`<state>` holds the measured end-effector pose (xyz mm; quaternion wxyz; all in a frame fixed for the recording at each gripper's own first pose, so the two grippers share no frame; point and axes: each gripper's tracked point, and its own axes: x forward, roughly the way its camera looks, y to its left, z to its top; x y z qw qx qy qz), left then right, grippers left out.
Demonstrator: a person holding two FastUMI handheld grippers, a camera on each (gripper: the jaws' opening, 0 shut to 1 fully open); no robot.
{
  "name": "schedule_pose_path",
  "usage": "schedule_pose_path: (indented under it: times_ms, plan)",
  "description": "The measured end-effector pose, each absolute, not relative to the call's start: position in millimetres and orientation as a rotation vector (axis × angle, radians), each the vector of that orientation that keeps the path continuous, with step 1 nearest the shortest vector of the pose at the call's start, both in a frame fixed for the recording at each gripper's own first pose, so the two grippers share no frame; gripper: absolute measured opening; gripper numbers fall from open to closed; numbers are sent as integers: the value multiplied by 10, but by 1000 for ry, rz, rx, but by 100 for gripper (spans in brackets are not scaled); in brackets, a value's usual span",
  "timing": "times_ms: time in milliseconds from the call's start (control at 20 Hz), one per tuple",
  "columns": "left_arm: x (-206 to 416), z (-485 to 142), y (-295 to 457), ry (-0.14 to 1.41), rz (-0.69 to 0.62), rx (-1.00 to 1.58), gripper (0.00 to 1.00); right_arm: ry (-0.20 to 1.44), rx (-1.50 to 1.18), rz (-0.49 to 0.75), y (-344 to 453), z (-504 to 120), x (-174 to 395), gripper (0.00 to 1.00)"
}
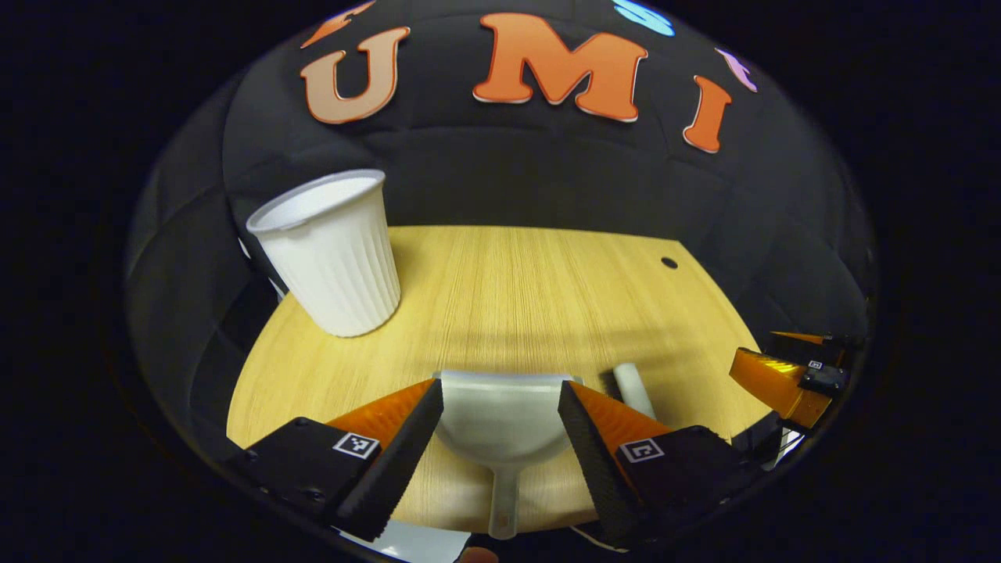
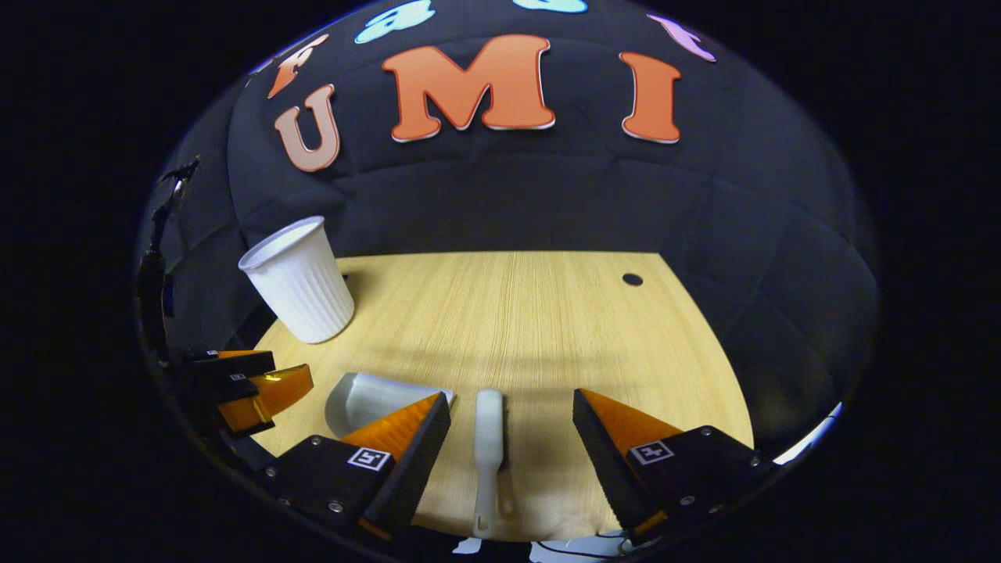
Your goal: Pick up the small broom and dustpan from the desktop, sweep the trash into the dustpan with the broom, and then empty the trash into the garbage bin.
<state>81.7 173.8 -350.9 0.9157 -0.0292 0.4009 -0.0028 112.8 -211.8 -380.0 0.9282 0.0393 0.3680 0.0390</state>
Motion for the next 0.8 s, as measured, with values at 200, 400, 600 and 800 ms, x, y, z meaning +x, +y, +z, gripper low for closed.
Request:
schedule_pose_path:
  times_ms: [200,400,600,800]
  plan:
    - [788,-3196,1963,587,24,-43,95,575,60,78,-2150,-3327,1278,95]
    - [771,-2983,1967,378,64,-22,95,449,73,34,-2323,-2973,1354,94]
    - [837,-2877,1991,204,85,-32,93,281,72,-27,-2494,-2513,1471,94]
    - [775,-2783,1971,112,74,-25,93,208,58,-35,-2536,-2288,1415,94]
